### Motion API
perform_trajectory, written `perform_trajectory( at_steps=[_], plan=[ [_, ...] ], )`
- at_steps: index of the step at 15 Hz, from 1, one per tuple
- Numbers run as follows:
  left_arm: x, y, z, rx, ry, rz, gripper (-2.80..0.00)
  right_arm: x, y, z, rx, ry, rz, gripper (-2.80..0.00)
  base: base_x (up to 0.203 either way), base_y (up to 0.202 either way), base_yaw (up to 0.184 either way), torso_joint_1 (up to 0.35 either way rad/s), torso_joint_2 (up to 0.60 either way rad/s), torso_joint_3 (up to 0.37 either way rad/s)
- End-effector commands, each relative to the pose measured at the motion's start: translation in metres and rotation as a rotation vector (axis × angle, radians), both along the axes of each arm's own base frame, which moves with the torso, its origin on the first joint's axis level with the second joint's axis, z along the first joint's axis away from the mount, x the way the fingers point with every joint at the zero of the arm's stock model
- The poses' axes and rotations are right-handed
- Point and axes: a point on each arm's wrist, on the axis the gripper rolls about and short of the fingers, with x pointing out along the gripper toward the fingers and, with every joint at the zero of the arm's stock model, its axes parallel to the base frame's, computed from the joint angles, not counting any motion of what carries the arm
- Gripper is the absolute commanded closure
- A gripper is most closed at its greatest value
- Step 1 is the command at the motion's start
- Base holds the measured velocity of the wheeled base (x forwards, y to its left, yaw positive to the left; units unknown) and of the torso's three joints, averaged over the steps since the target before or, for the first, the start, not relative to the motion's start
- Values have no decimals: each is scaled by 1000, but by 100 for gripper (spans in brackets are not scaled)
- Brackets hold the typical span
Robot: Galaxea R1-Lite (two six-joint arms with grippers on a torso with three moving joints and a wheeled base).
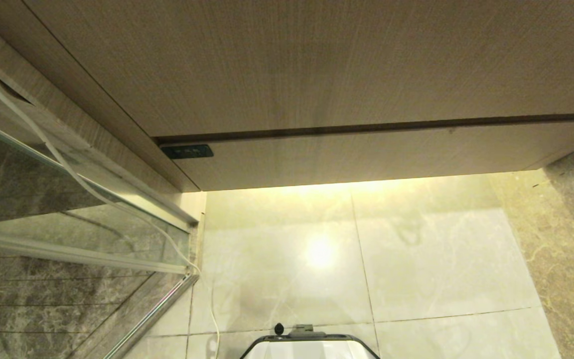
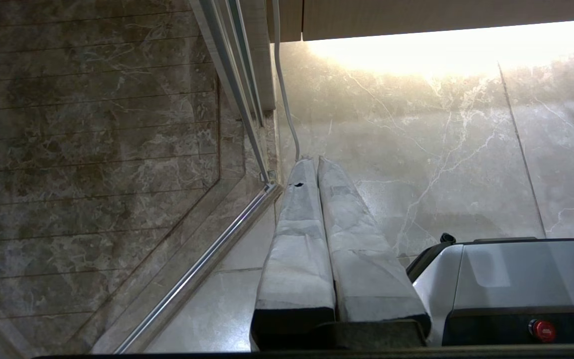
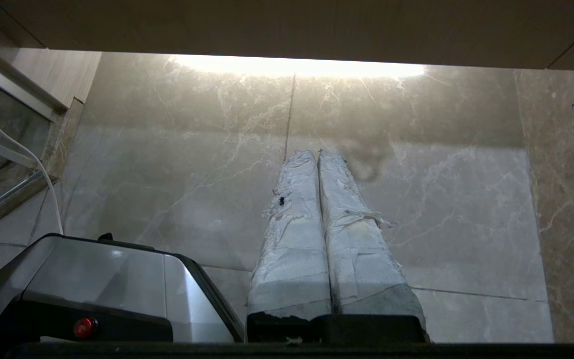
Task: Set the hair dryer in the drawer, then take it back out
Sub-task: Pull open the drawer
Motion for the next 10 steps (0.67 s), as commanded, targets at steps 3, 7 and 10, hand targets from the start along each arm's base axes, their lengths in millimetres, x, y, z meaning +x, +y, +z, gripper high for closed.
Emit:
perform_trajectory(
  at_steps=[3,7,10],
  plan=[
    [0,0,0,0,1,0,0,0,0,-12,-7,-1,5,0,0,0,0,0,0,0],
    [0,0,0,0,1,0,0,-3,0,-3,-16,-35,1,0,0,0,0,0,0,0],
    [0,0,0,0,1,0,0,-25,-4,44,-18,-133,-10,0,0,0,0,0,0,0]
  ],
)
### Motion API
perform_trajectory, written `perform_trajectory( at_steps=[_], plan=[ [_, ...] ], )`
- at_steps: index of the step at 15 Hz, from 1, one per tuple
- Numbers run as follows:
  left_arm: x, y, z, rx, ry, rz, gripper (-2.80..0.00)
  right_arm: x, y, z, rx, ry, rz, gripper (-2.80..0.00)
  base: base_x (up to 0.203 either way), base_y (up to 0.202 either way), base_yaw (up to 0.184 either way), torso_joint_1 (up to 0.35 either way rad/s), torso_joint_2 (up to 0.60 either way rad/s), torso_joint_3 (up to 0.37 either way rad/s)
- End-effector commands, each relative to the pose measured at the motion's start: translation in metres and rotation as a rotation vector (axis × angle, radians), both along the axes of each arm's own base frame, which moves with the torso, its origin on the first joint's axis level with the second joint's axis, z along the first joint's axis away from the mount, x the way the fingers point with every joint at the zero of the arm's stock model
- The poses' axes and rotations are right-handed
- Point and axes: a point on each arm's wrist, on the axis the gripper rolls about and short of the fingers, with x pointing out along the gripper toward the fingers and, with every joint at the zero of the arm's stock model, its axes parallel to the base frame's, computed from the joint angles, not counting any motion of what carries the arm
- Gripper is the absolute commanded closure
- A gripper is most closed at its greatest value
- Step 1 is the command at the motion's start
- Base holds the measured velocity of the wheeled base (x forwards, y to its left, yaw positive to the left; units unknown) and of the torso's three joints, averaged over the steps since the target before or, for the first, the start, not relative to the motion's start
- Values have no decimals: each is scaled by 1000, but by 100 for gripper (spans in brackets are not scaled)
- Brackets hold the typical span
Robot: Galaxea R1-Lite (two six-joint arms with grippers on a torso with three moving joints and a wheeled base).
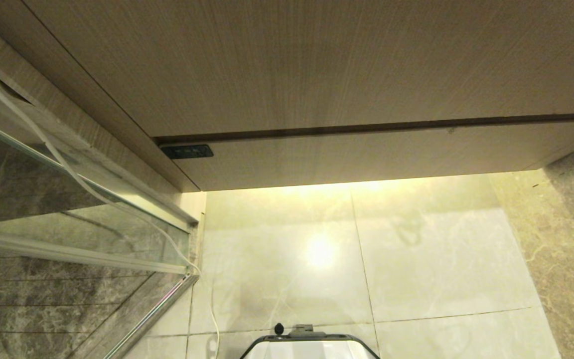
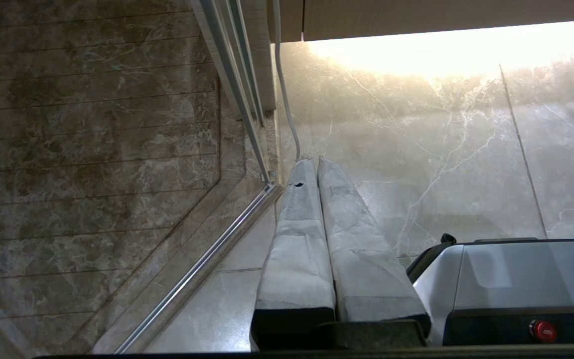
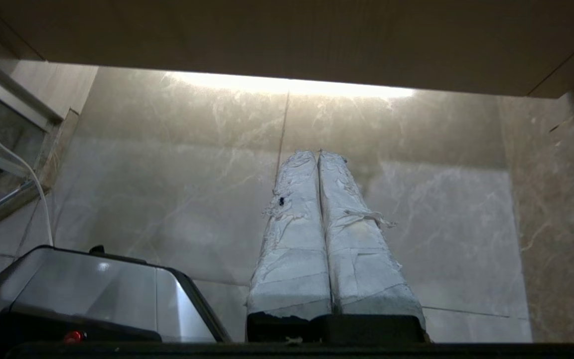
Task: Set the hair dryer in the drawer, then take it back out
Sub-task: Pull open the drawer
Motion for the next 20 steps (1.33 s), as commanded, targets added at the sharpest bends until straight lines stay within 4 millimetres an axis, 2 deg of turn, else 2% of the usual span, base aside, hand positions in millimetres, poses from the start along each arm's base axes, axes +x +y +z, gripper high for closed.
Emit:
perform_trajectory(
  at_steps=[1,3,4,5,6,9,10,12,13,16,20],
  plan=[
    [0,0,0,0,1,-1,0,-31,-4,48,14,-121,-9,0,0,0,0,0,0,0],
    [0,0,0,0,1,-1,0,-65,-8,118,19,-169,-31,0,0,0,0,0,0,0],
    [0,0,0,0,1,-1,0,-73,-8,152,13,-142,-41,0,0,0,0,0,0,0],
    [0,0,0,0,1,-1,0,-65,-7,180,-1,-72,-50,0,0,0,0,0,0,0],
    [0,0,0,0,1,-1,0,-47,-5,202,-23,15,-61,0,0,0,0,0,0,0],
    [0,0,0,0,0,-1,0,15,3,241,-131,185,-48,0,0,0,0,0,0,0],
    [0,0,0,0,0,-1,0,34,5,246,-160,223,-15,0,0,0,0,0,0,0],
    [0,0,0,0,1,-1,0,67,12,246,-189,305,118,0,0,0,0,0,0,0],
    [0,0,0,0,0,-1,0,79,14,240,-197,346,150,-280,0,0,0,0,0,0],
    [0,0,0,0,1,-1,0,119,19,233,-198,454,157,-280,0,0,0,0,0,0],
    [0,0,0,0,-1,-1,0,149,26,218,-254,522,198,-280,0,0,0,0,0,0]
  ],
)
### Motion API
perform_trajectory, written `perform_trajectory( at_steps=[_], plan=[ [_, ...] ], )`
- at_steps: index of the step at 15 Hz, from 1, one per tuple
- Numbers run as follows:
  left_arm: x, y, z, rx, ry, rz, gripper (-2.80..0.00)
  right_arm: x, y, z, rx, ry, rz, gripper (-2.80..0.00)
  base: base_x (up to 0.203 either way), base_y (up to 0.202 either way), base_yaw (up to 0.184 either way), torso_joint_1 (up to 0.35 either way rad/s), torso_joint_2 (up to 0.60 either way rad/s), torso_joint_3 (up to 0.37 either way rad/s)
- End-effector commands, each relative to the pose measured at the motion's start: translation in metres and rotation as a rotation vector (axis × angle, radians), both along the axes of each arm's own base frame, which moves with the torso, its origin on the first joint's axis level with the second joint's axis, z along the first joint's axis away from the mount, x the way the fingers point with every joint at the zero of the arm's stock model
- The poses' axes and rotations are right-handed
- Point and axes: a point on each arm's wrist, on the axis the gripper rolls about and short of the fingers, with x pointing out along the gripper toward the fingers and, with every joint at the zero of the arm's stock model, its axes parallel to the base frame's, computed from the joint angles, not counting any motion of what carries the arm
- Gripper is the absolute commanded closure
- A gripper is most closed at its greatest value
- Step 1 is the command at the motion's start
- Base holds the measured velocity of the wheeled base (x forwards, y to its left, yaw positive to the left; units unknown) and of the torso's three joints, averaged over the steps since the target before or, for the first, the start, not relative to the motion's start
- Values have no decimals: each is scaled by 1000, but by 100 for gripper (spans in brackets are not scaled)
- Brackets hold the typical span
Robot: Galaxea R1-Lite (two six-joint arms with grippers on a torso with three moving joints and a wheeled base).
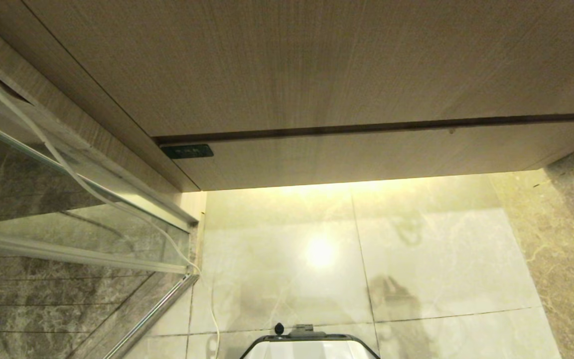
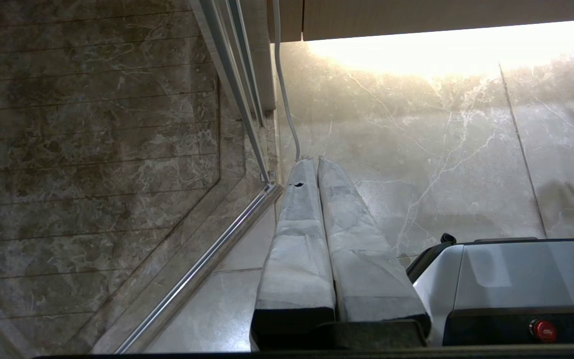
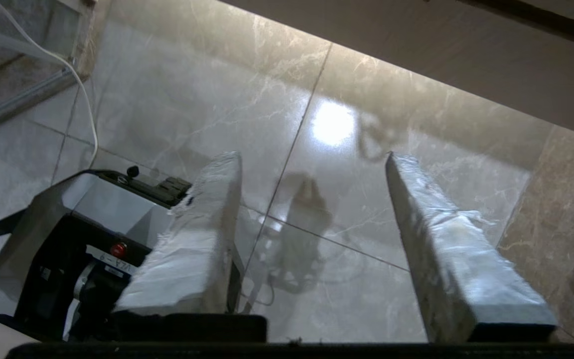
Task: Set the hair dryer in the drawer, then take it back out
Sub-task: Pull open the drawer
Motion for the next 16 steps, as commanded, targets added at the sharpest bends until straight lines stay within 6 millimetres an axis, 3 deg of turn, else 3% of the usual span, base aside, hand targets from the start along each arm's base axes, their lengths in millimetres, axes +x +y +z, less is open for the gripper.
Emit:
perform_trajectory(
  at_steps=[1,5,10,13,16],
  plan=[
    [0,0,0,-1,1,1,0,23,5,-14,-46,77,30,-280,0,0,0,0,0,0],
    [0,0,0,-1,1,1,0,57,10,-38,-175,135,92,-280,0,0,0,0,0,0],
    [0,0,0,-1,-2,1,0,129,10,-75,-398,93,140,-280,0,0,0,0,0,0],
    [0,0,0,-1,0,1,0,160,8,-88,-450,47,118,-280,0,0,0,0,0,0],
    [0,0,0,-1,0,1,0,188,9,-89,-561,-115,96,-280,0,0,0,0,0,0]
  ],
)
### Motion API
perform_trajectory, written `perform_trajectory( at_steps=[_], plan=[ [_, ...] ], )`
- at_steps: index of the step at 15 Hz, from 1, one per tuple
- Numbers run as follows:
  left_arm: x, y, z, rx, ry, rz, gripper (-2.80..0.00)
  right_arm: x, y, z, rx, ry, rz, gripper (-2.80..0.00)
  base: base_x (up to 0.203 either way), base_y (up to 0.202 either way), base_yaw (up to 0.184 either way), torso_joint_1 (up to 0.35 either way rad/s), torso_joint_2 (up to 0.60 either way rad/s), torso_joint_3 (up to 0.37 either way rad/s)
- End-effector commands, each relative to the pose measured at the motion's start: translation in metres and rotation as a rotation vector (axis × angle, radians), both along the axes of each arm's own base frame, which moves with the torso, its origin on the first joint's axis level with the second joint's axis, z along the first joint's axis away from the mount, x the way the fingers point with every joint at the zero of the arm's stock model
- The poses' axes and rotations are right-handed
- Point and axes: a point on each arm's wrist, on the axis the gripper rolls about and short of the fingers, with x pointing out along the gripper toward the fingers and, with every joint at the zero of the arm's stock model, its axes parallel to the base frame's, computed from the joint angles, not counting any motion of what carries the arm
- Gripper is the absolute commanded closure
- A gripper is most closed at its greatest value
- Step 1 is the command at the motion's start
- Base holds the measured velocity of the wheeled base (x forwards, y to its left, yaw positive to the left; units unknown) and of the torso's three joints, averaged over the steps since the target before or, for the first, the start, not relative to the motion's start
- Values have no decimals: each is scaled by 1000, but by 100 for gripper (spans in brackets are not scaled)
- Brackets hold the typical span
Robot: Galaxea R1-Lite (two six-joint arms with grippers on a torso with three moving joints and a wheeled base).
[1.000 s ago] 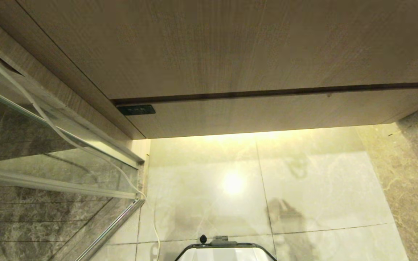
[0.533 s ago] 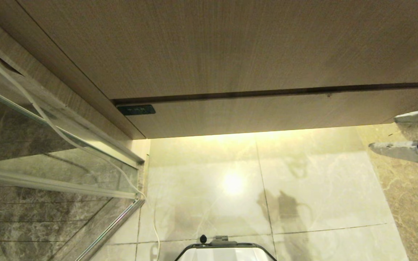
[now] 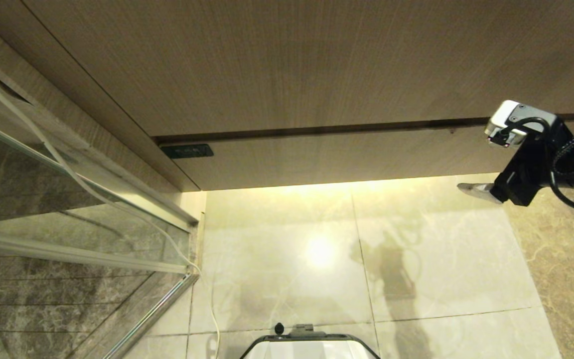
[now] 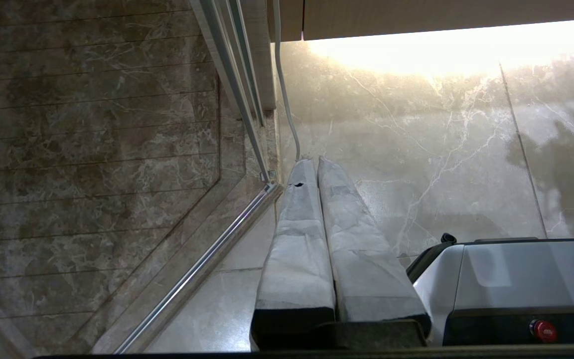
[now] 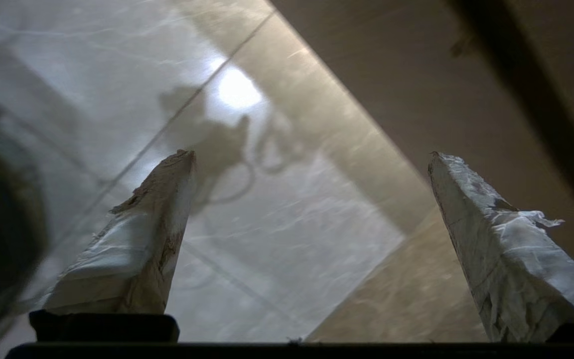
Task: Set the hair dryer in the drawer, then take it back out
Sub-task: Pull open the drawer
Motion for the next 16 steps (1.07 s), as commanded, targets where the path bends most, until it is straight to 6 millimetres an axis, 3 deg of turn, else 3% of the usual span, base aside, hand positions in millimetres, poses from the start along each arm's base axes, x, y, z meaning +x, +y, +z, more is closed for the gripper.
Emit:
perform_trajectory(
  at_steps=[1,5,9,16],
  plan=[
    [0,0,0,0,1,0,0,32,1,-15,-38,-86,19,-280,0,0,0,0,0,0],
    [0,0,0,0,-1,0,0,59,-2,-29,-49,-168,139,-280,0,0,0,0,0,0],
    [0,0,0,0,1,0,0,67,-13,-43,-67,-142,223,-280,0,0,0,0,0,0],
    [0,0,0,0,1,0,0,89,-13,-52,-19,-150,334,-280,0,0,0,0,0,0]
  ],
)
